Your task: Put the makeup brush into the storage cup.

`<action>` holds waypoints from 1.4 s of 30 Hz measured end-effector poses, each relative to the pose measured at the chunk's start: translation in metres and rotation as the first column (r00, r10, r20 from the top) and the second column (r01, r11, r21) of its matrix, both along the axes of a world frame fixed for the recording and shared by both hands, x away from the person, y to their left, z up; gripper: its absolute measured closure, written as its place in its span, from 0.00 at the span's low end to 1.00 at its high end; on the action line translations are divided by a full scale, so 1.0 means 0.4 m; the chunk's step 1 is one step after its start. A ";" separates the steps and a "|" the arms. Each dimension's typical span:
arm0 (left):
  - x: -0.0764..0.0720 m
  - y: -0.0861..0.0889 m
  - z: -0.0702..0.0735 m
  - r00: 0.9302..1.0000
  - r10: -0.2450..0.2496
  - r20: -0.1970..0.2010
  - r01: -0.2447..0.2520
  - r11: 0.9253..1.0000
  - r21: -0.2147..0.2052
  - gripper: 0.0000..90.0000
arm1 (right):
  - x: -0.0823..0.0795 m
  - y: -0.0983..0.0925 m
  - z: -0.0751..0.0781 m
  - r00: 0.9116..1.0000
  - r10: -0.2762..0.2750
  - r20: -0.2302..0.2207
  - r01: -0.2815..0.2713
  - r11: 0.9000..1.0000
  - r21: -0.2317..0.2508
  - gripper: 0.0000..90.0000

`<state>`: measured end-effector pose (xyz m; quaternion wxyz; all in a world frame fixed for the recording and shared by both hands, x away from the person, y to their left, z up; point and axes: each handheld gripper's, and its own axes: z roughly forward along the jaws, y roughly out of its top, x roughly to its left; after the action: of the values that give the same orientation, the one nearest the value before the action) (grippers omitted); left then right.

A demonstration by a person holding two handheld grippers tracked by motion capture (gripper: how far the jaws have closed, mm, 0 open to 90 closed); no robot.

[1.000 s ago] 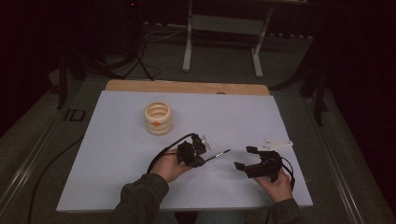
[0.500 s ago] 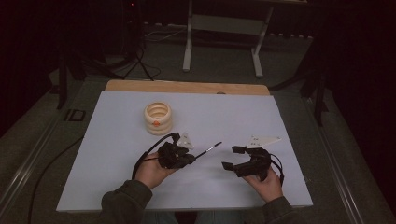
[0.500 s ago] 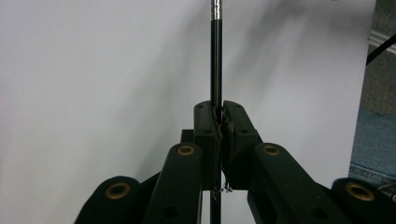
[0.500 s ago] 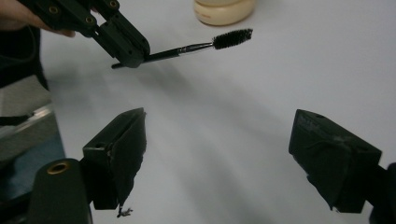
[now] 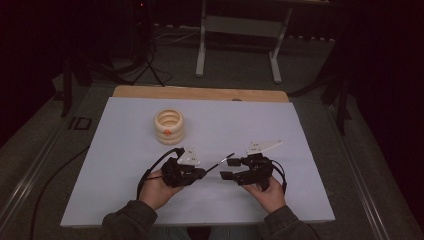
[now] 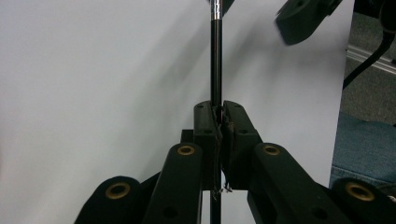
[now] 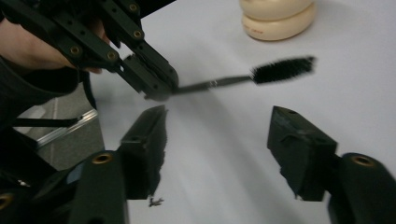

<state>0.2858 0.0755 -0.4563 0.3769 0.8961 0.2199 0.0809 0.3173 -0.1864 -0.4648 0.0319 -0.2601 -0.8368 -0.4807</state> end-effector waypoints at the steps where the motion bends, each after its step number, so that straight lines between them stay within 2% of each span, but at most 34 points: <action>1: -0.001 0.000 -0.001 1.000 -0.001 0.000 0.001 1.000 -0.003 0.96 | 0.002 0.005 -0.001 1.000 0.004 -0.006 -0.003 1.000 0.003 0.46; 3: -0.001 0.001 -0.001 1.000 -0.005 0.001 0.005 1.000 -0.002 0.96 | 0.004 0.009 -0.001 1.000 0.008 -0.012 -0.008 1.000 0.007 0.47; 6: -0.005 -0.001 -0.004 1.000 -0.008 0.006 0.008 1.000 -0.015 0.96 | 0.012 0.022 -0.006 0.999 0.013 -0.045 -0.012 0.999 0.030 0.54; 11: -0.008 -0.005 -0.009 1.000 -0.010 0.013 0.011 1.000 -0.022 0.96 | 0.019 0.031 -0.011 0.998 0.027 -0.065 -0.023 0.998 0.064 0.67; 12: -0.008 -0.005 -0.009 1.000 -0.010 0.013 0.011 1.000 -0.022 0.96 | 0.019 0.031 -0.011 0.998 0.027 -0.065 -0.023 0.998 0.064 0.67; 14: -0.010 -0.008 -0.010 1.000 -0.014 0.017 0.014 1.000 -0.026 0.96 | 0.022 0.033 -0.012 0.995 0.037 -0.089 -0.029 0.995 0.091 0.75; 17: -0.011 -0.009 -0.011 1.000 -0.020 0.018 0.021 0.999 -0.025 0.96 | 0.023 0.034 -0.012 0.995 0.042 -0.094 -0.033 0.995 0.095 0.78; 18: -0.012 -0.010 -0.011 1.000 -0.022 0.021 0.023 0.999 -0.024 0.96 | 0.024 0.035 -0.013 0.993 0.054 -0.104 -0.042 0.993 0.109 0.84; 26: -0.016 -0.014 -0.014 0.999 -0.038 0.033 0.038 0.999 -0.011 0.96 | 0.030 0.038 -0.014 0.983 0.108 -0.151 -0.081 0.981 0.173 0.94; 31: -0.014 -0.008 -0.018 0.998 -0.047 0.029 0.047 0.999 -0.021 0.94 | 0.030 0.048 -0.007 0.982 0.125 -0.141 -0.103 0.983 0.151 0.95; 32: -0.015 -0.005 -0.019 0.999 -0.027 0.033 0.027 0.999 -0.017 0.89 | 0.029 0.049 -0.005 0.984 0.119 -0.131 -0.101 0.985 0.139 0.95; 33: -0.015 -0.005 -0.019 0.999 -0.027 0.033 0.027 0.999 -0.017 0.86 | 0.029 0.049 -0.005 0.984 0.119 -0.131 -0.101 0.985 0.139 0.95; 34: -0.016 0.003 -0.020 0.999 -0.020 0.031 0.021 0.999 -0.024 0.84 | 0.029 0.050 0.000 0.987 0.116 -0.114 -0.103 0.988 0.115 0.95; 42: -0.027 0.055 -0.036 0.999 0.030 0.015 -0.029 0.999 -0.043 0.76 | 0.037 0.044 0.015 0.993 0.086 -0.078 -0.083 0.996 0.035 0.95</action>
<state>0.2750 0.0976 -0.4708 0.3967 0.8838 0.2317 0.0886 0.3322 -0.1690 -0.4588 0.0897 -0.2429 -0.8375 -0.4812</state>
